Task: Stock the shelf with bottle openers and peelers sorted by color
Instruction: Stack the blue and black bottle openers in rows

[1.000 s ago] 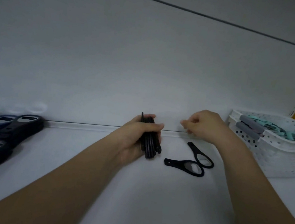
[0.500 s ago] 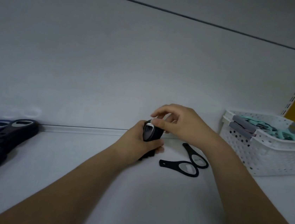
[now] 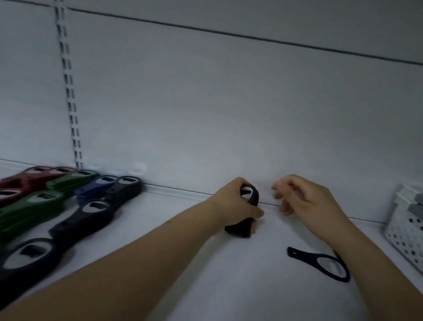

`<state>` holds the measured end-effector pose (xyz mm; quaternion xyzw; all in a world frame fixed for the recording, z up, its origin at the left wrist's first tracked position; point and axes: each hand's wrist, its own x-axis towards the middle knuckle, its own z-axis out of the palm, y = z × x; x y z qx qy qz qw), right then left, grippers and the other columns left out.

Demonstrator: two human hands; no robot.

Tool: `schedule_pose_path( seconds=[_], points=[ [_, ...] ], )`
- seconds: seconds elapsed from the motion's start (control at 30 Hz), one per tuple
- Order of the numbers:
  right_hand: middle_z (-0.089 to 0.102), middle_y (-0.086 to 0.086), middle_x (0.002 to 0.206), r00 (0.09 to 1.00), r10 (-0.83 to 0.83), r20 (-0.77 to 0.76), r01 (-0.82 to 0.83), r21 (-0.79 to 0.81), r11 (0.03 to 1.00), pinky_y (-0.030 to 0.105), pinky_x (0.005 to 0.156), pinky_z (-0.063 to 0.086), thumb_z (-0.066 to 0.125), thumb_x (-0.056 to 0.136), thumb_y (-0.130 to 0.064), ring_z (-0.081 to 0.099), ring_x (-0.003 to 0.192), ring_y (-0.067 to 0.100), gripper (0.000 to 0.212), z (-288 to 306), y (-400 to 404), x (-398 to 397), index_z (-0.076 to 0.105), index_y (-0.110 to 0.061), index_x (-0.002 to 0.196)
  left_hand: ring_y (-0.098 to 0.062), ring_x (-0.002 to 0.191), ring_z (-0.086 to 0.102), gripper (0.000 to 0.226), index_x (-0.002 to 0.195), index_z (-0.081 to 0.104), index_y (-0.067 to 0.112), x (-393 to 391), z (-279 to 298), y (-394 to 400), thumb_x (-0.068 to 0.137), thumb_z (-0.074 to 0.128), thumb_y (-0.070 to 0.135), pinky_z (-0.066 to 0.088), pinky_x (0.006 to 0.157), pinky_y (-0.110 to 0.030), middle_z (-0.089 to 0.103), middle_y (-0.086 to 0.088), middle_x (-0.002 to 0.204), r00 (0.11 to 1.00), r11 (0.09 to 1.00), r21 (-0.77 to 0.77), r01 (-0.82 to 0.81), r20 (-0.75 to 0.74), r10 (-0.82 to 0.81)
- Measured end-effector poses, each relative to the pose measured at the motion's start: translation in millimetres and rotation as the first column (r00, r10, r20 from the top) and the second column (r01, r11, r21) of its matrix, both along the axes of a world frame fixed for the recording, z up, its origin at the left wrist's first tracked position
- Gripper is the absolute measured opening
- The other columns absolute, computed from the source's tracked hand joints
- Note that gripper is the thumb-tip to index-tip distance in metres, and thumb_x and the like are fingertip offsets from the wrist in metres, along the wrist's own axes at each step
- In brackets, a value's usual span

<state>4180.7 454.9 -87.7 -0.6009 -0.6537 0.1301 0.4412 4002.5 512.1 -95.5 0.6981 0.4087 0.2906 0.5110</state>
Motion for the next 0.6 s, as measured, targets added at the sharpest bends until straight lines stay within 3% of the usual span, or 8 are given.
schedule_pose_path(
  seconds=[0.07, 0.17, 0.27, 0.37, 0.43, 0.6],
  points=[
    [0.071, -0.005, 0.085, 0.999, 0.051, 0.02, -0.05, -0.044, 0.998, 0.019, 0.066, 0.053, 0.048, 0.087, -0.057, 0.068, 0.068, 0.011, 0.044, -2, 0, -6, 0.068, -0.019, 0.095, -0.033, 0.106, 0.066, 0.05, 0.118, 0.054, 0.015, -23, 12, 3, 0.076, 0.082, 0.015, 0.053, 0.095, -0.052, 0.064, -0.006, 0.112, 0.992, 1.0, -0.001, 0.005, -0.127, -0.005],
    [0.071, -0.005, 0.088, 0.991, 0.134, 0.012, -0.132, -0.095, 0.987, 0.017, 0.067, 0.053, 0.044, 0.082, -0.061, 0.069, 0.071, 0.01, 0.052, -6, 1, -20, 0.069, -0.018, 0.099, -0.034, 0.1, 0.069, 0.046, 0.113, 0.052, 0.01, -65, 30, 8, 0.078, 0.08, 0.021, 0.056, 0.089, -0.051, 0.069, -0.017, 0.11, 0.948, 0.996, 0.077, -0.039, -0.311, 0.061],
    [0.071, -0.006, 0.092, 0.984, 0.177, 0.035, -0.17, -0.146, 0.975, 0.021, 0.071, 0.055, 0.043, 0.08, -0.064, 0.068, 0.074, 0.009, 0.053, -11, 5, -35, 0.07, -0.023, 0.101, -0.026, 0.092, 0.071, 0.048, 0.113, 0.046, 0.01, -102, 43, 10, 0.081, 0.078, 0.027, 0.057, 0.077, -0.034, 0.072, -0.01, 0.104, 0.843, 0.984, 0.168, -0.055, -0.52, 0.136],
    [0.069, -0.008, 0.096, 0.977, 0.16, 0.143, -0.14, -0.141, 0.98, 0.031, 0.085, 0.053, 0.039, 0.085, -0.066, 0.066, 0.084, 0.006, 0.05, -20, 8, -47, 0.069, -0.029, 0.1, -0.026, 0.103, 0.064, 0.057, 0.122, 0.053, 0.006, -124, 48, 9, 0.079, 0.08, 0.034, 0.05, 0.079, -0.032, 0.066, -0.009, 0.115, 0.675, 0.95, 0.31, 0.025, -0.707, 0.213],
    [0.064, -0.014, 0.102, 0.947, 0.144, 0.287, -0.118, -0.107, 0.987, 0.029, 0.09, 0.049, 0.032, 0.088, -0.072, 0.061, 0.094, 0.0, 0.053, -25, 9, -53, 0.067, -0.034, 0.1, -0.026, 0.104, 0.061, 0.061, 0.124, 0.058, 0.006, -129, 45, 10, 0.077, 0.081, 0.038, 0.047, 0.077, -0.03, 0.063, -0.009, 0.115, 0.6, 0.94, 0.339, 0.05, -0.762, 0.243],
    [0.047, -0.028, 0.114, 0.839, 0.173, 0.516, -0.157, -0.073, 0.985, 0.012, 0.097, 0.035, 0.027, 0.091, -0.072, 0.046, 0.112, -0.005, 0.057, -33, 6, -63, 0.062, -0.034, 0.115, -0.022, 0.085, 0.055, 0.049, 0.098, 0.057, 0.009, -119, 36, 15, 0.074, 0.083, 0.043, 0.044, 0.07, -0.029, 0.056, -0.003, 0.088, 0.56, 0.945, 0.322, 0.05, -0.793, 0.241]
  ],
)
